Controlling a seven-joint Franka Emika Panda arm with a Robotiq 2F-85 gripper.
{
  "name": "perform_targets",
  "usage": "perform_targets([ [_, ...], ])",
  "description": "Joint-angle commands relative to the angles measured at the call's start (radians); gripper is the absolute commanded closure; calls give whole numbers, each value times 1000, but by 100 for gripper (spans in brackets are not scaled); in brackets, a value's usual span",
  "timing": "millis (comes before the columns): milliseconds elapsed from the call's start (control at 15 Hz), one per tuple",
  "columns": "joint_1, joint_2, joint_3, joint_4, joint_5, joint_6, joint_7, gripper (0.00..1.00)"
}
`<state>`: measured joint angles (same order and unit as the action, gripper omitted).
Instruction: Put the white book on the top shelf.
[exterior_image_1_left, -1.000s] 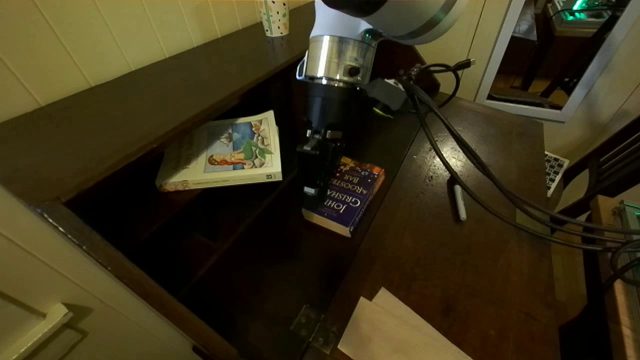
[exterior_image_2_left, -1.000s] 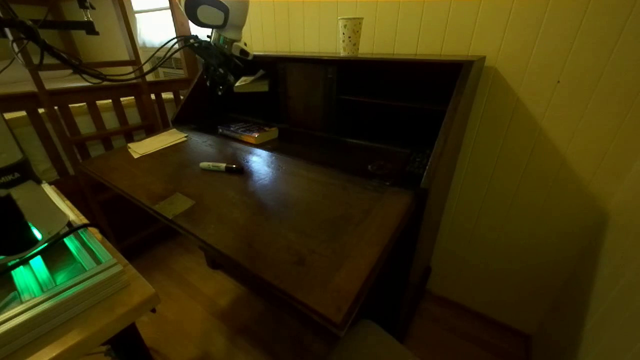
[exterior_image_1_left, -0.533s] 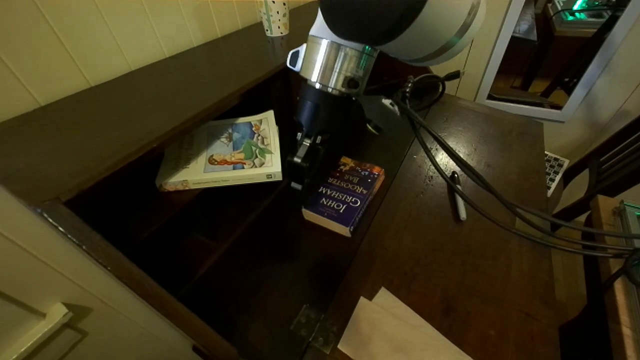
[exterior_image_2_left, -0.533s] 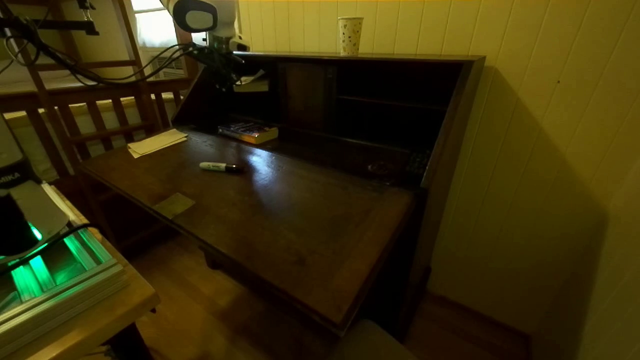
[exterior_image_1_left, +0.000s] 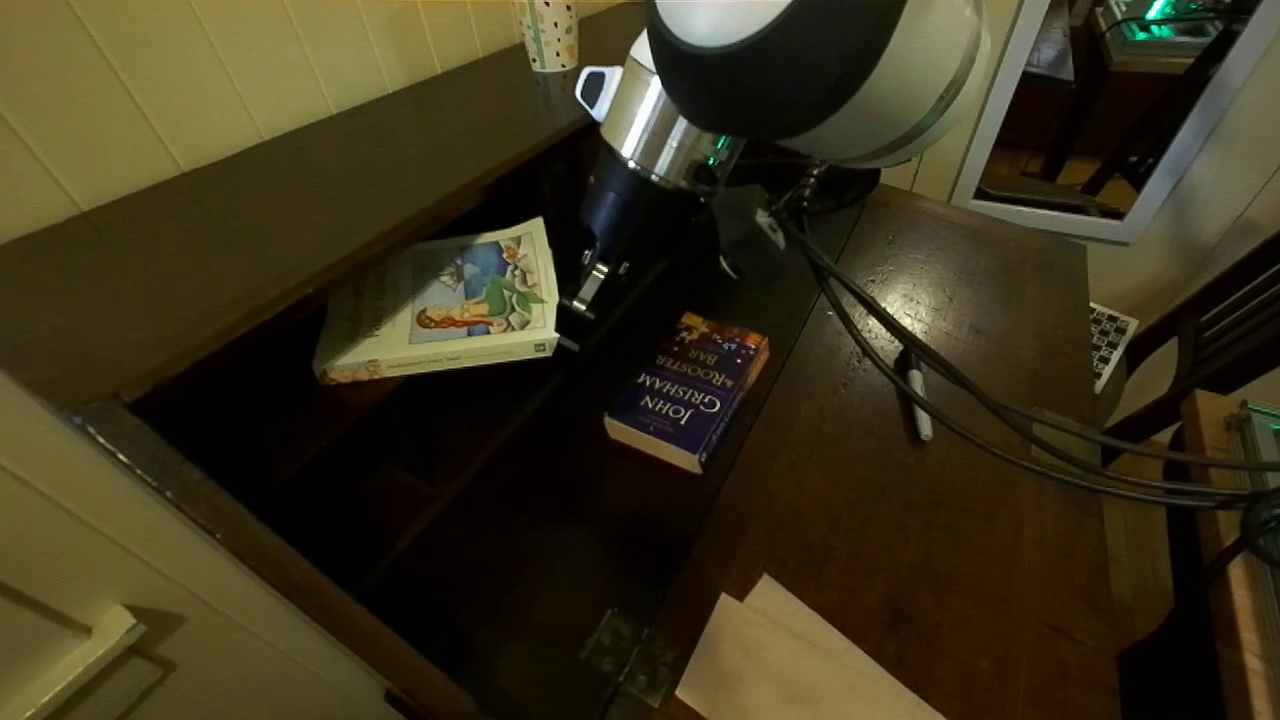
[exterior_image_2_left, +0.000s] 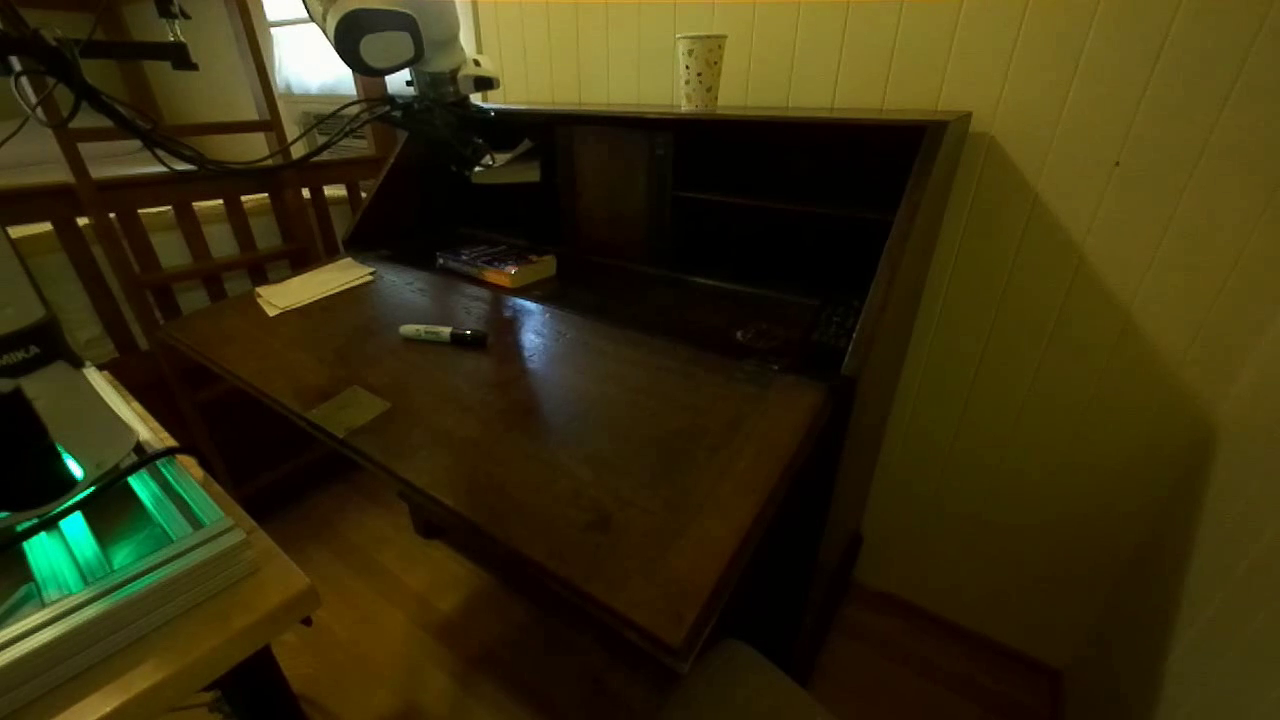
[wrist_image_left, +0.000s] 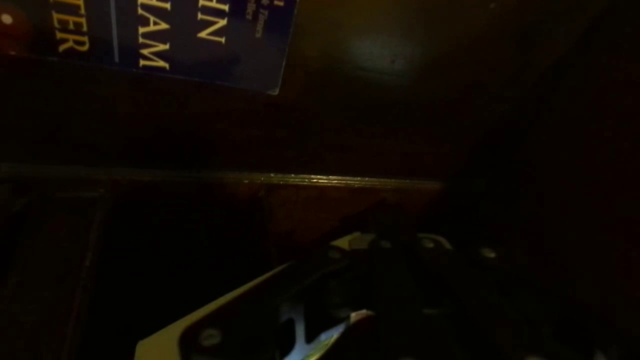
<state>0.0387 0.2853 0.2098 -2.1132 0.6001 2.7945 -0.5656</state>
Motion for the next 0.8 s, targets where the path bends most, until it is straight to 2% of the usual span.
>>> perform_targets([
  [0, 2, -5, -7, -24, -8, 87, -21, 100],
  [733, -35, 59, -14, 19, 7, 197, -94, 100],
])
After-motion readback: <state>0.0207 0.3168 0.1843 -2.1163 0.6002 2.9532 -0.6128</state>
